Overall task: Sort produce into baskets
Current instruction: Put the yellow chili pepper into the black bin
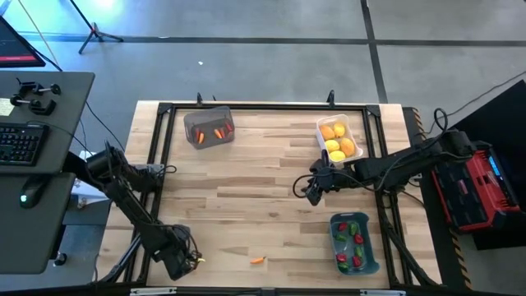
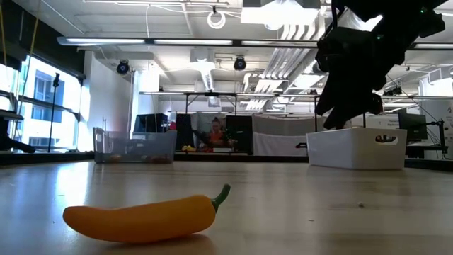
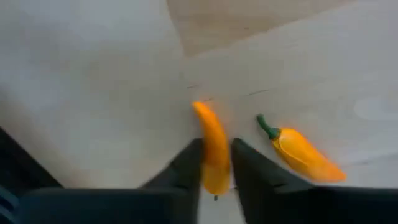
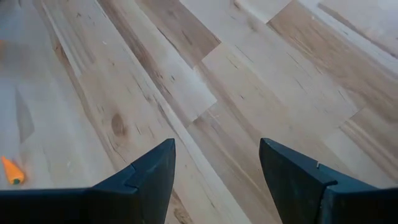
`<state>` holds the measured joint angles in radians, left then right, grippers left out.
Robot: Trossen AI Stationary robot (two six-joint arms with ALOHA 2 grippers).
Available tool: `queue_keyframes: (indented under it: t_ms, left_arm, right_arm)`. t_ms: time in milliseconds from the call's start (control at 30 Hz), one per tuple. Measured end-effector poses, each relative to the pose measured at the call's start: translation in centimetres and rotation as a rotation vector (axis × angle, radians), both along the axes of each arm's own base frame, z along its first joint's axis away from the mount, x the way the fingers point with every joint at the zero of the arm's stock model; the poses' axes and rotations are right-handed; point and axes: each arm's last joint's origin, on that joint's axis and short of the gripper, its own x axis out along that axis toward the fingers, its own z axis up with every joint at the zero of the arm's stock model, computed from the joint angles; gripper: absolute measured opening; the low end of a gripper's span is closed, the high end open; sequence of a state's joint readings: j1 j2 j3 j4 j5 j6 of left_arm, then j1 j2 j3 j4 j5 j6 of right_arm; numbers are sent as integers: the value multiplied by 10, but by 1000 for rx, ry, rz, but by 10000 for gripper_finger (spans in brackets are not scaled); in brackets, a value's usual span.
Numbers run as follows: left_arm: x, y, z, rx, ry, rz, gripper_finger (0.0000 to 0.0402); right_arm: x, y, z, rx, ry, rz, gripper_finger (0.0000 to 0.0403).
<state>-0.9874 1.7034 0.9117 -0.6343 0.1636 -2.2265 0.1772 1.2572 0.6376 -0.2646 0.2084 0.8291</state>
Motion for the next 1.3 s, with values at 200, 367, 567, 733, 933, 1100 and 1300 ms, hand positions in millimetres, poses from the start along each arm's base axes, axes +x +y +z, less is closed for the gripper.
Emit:
queue_keyframes:
  t_ms: [200,367,567,733,933,1100,1300]
  left_arm:
    - [-2,26,24,89,-33,-42,19]
    - [7,78,82,195,-358,-17,6]
    - [35,167,124,509,-616,-141,5]
    - [65,243,130,764,-578,-383,5]
    - [66,335,139,1002,-258,-499,31]
    - [50,390,123,885,-146,-517,65]
    - [42,408,112,792,-153,-498,118]
  right_arm:
    - [0,0,0,-6,-2,-9,222]
    - [0,-3,0,-37,-9,-42,222]
    - [3,-14,2,14,-43,-155,222]
    - [6,-17,4,77,-90,-234,222]
    - [7,-15,5,165,-118,-321,222]
    - [6,-10,5,164,-125,-327,222]
    - [5,-7,5,169,-142,-373,222]
